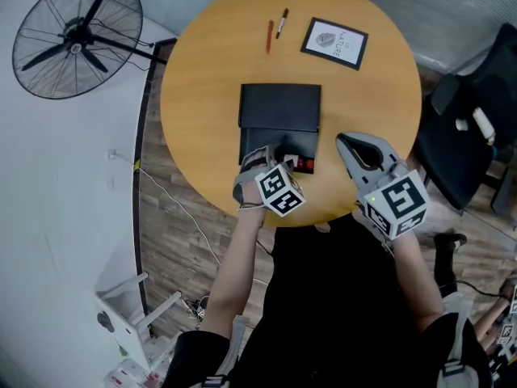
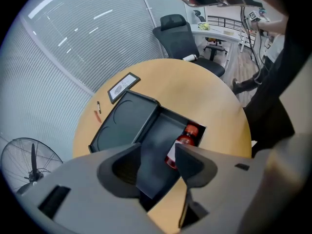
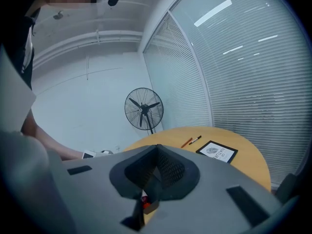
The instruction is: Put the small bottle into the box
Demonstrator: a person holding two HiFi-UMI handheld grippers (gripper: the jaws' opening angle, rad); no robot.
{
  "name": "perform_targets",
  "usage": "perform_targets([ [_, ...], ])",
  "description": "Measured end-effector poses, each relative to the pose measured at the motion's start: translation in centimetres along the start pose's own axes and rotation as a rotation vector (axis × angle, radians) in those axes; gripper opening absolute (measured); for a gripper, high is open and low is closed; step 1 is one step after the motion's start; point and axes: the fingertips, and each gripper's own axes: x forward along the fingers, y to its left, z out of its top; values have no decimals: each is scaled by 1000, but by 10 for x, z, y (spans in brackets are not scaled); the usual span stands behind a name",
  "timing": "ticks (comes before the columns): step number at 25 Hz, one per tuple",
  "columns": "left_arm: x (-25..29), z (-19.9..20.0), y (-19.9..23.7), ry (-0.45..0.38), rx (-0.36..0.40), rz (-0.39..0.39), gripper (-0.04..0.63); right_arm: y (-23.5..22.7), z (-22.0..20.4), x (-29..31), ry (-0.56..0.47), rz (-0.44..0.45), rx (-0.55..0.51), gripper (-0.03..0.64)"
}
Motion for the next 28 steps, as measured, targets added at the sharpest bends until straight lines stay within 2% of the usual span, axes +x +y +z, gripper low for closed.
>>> perform_targets([
  [8,-31,11,2,-72,-53,55,213,8,6,-4,-13,3,-27,9],
  [16,-66,8,11,-168,-51,114,175,29,13,-5,-22,-45,-42,9],
  [24,-112,-7,19,-298,-95,177,124,72,12,-7,-24,-93,-53,9],
  [28,-143,-13,26,-389,-125,216,93,89,14,-6,-29,-119,-71,9],
])
